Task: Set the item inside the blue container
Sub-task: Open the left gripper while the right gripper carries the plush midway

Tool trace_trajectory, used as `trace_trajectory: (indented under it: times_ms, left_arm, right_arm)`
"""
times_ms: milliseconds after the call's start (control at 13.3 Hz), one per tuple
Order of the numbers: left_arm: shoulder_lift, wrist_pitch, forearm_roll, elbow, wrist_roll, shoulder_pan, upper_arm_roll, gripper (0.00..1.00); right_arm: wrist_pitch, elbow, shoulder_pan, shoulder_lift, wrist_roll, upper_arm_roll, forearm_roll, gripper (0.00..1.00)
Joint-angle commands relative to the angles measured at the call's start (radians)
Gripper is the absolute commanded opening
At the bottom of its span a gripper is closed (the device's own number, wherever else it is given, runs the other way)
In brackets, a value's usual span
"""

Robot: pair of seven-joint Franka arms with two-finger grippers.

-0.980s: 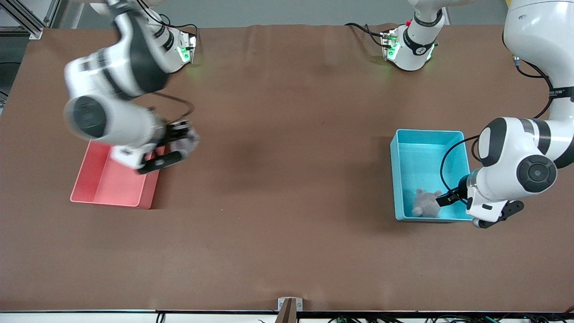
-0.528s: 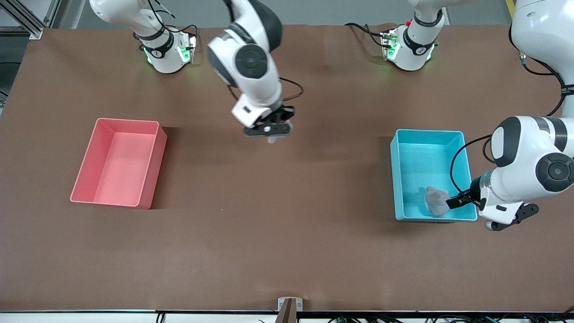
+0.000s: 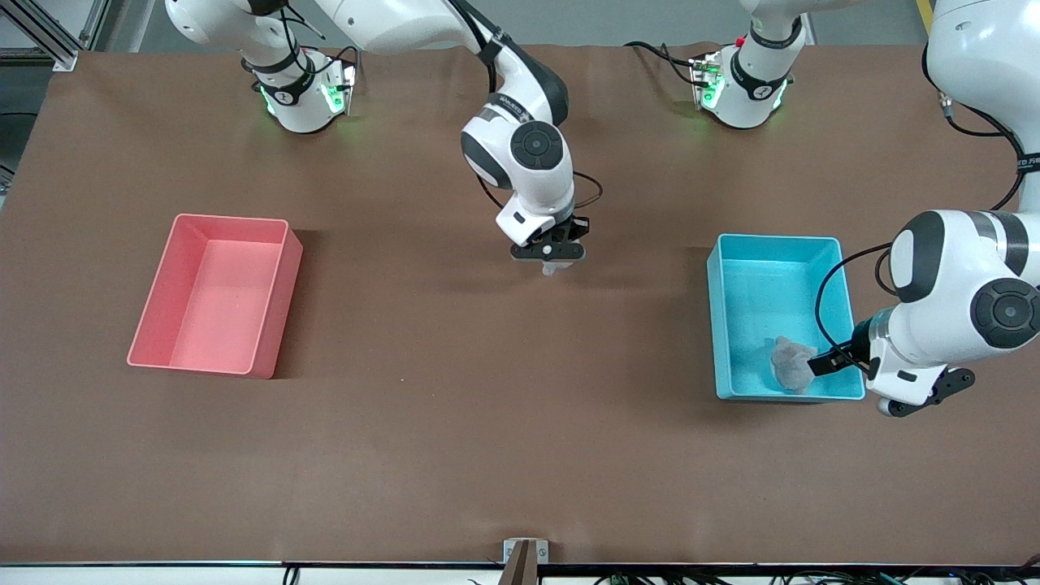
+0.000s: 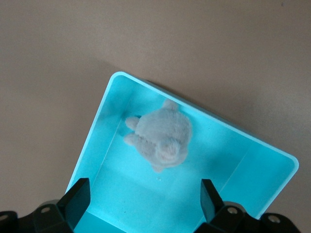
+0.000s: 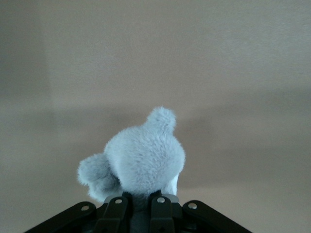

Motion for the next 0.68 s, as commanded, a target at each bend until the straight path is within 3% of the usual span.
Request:
trace_trajectory:
  times_ms: [0, 301, 377, 528, 603]
  left_arm:
    - [-0.012, -0.029, -0.028, 0.009, 0.015, -0.003, -0.016, 1.0]
    - [-0.019, -0.029, -0.062, 0.014, 0.004, -0.003, -0.077, 1.0]
    - [-0.019, -0.031, -0.061, 0.012, 0.002, -0.003, -0.089, 1.0]
    - [-0.018, -0.029, -0.062, 0.012, 0.001, -0.009, -0.092, 1.0]
    - [-0.018, -0.029, -0.082, 0.012, -0.019, -0.014, -0.102, 1.0]
  right_arm:
    - [0.009, 0.026, 0.01, 0.037, 0.019, -0.012, -0.037, 0.04]
    - [0.01, 0.026, 0.003, 0.071, 0.017, -0.013, -0.081, 0.1]
    - [0.009, 0.026, 0.003, 0.069, 0.016, -0.013, -0.085, 0.2]
    - [-0.007, 0.024, -0.002, 0.054, 0.014, -0.015, -0.087, 0.99]
    - [-0.039, 0.019, -0.005, 0.037, 0.012, -0.015, -0.088, 1.0]
